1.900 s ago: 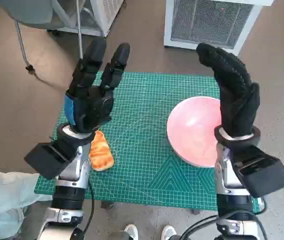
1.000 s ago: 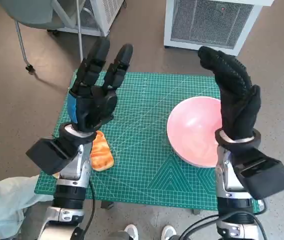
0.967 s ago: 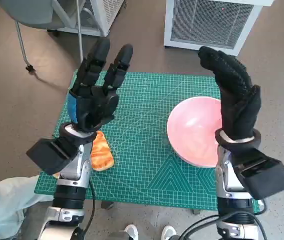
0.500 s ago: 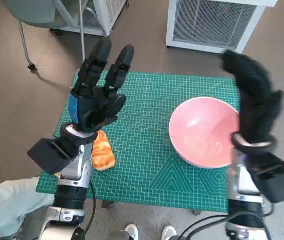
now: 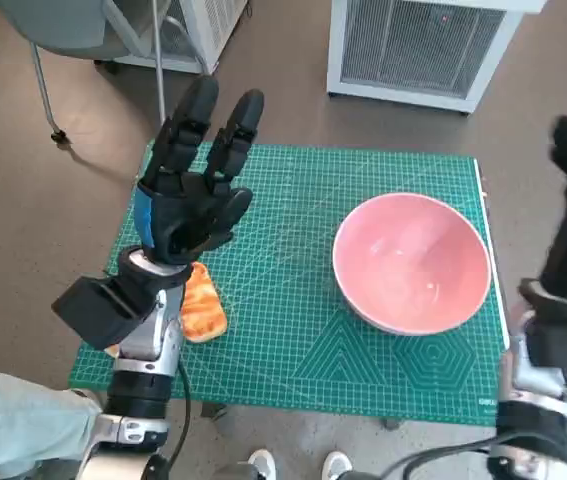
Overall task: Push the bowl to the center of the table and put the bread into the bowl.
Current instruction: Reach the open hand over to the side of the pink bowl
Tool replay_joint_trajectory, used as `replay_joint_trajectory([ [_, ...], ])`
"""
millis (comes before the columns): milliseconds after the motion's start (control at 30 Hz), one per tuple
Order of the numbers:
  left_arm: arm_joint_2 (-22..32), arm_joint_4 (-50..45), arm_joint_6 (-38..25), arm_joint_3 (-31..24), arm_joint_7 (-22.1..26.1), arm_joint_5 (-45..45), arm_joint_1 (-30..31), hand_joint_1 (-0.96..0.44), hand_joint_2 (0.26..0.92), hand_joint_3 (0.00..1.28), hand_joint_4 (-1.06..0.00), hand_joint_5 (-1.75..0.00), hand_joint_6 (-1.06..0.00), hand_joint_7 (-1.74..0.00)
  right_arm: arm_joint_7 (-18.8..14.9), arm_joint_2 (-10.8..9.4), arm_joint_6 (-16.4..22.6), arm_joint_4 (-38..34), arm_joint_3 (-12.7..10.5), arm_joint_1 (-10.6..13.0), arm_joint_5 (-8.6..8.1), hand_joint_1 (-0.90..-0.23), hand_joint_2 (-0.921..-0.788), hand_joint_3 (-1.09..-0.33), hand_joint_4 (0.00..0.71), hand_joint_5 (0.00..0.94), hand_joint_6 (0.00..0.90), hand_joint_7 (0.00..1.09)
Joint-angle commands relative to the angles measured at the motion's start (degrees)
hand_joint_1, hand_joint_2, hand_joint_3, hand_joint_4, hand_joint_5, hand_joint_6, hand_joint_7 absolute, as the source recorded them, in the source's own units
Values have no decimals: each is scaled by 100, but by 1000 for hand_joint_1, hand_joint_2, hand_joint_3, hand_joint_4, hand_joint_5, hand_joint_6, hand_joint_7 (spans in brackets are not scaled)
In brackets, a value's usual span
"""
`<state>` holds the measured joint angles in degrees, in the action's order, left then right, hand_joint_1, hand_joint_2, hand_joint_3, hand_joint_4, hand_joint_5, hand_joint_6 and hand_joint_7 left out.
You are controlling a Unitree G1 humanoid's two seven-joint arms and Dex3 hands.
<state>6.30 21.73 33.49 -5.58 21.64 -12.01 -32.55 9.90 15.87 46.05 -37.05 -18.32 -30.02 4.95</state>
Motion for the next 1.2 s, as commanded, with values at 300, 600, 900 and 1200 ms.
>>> replay_joint_trajectory([
  [300, 55, -93, -11, -30, -71, 9, 86, 35, 921, 272, -313, -8, -437, -5, -743, -363, 113, -1865, -208, 91, -1182, -429, -921, -823, 269, 1, -1, 633],
  [600, 104, -171, -34, -11, -95, 58, 119, 26, 921, 273, -320, -9, -438, -5, -1511, -1010, -270, -2509, -451, -229, -2065, -440, -921, -844, 258, 1, 11, 620],
  [900, 207, -299, -106, -34, -56, 48, 178, 21, 921, 275, -317, -5, -438, -5, -1963, -1460, -558, -2678, -394, -550, -2304, -466, -921, -863, 262, 3, 26, 607],
  [1200, 287, -463, -223, -47, -86, 17, 283, 10, 921, 274, -311, -1, -440, -5, -1991, -1509, -801, -2981, -352, -1014, -2281, -466, -921, -865, 259, 1, 60, 566],
])
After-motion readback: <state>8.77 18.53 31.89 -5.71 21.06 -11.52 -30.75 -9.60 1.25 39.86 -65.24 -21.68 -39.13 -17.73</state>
